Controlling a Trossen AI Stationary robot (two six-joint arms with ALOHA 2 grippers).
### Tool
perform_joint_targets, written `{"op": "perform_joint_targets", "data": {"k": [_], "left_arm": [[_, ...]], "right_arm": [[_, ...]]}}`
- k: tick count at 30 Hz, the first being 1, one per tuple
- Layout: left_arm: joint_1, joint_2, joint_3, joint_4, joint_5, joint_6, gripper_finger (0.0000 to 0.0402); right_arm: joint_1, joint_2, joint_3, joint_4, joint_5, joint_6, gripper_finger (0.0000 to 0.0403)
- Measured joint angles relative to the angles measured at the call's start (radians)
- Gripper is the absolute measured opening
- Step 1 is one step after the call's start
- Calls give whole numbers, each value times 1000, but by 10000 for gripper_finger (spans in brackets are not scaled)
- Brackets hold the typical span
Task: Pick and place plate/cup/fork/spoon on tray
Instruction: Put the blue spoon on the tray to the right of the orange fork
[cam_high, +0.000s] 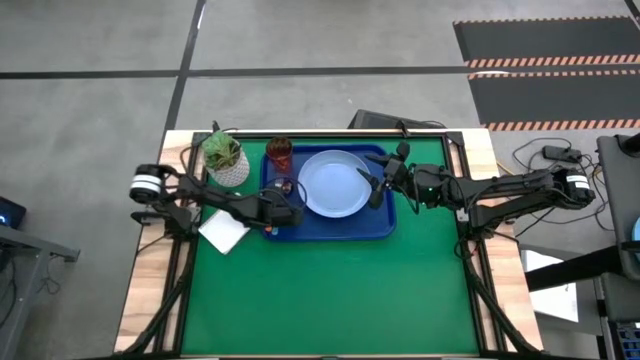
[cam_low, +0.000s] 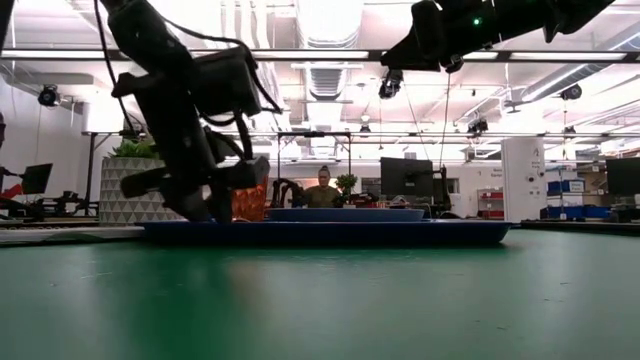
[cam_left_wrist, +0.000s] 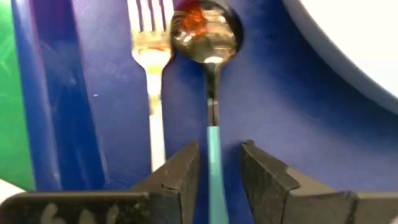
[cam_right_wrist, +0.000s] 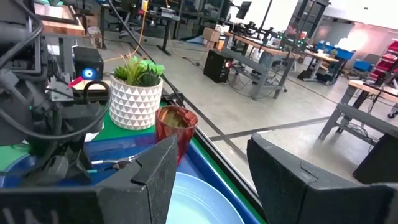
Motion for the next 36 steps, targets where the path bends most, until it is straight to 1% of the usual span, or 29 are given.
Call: {"op": "perform_joint_targets", "data": {"k": [3,5,10,17,19,23,26,28,29,30,32,34,36], "left_arm": [[0,19,15,-6,-4,4,92],[0,22,20,-6,-4,5,78],[2,12,18,-3,6,1,14],[-16,-6,20,1,14,-2,6],[-30,-29,20,0,-8,7,5],[-73,-99,31,0,-92,85,4],[-128,-146,66,15,-158,229,3],[-173,-171,92,66,-195,350,3],[-197,-180,99,123,-204,433,3],[-220,-187,100,205,-201,528,3],[-266,-196,91,423,-152,750,3],[-309,-198,73,658,-32,969,3],[-343,-193,55,844,108,1133,3]], "right_arm": [[-1,0,0,-5,0,-5,183],[-2,0,0,-5,0,-8,183],[-7,0,0,-5,1,-9,183],[-8,0,0,-7,1,-8,183],[-8,0,-1,-9,1,-8,183],[-8,0,-2,-23,0,-17,183],[-8,0,-2,-52,-1,-44,183],[-8,0,-2,-63,-20,-71,183],[-9,0,-3,-73,-62,-85,183],[-10,0,-2,-90,-130,-100,182],[-11,0,-2,-123,-342,-151,183],[-13,9,-5,-141,-618,-220,182],[-12,20,-9,-141,-853,-273,182]]}}
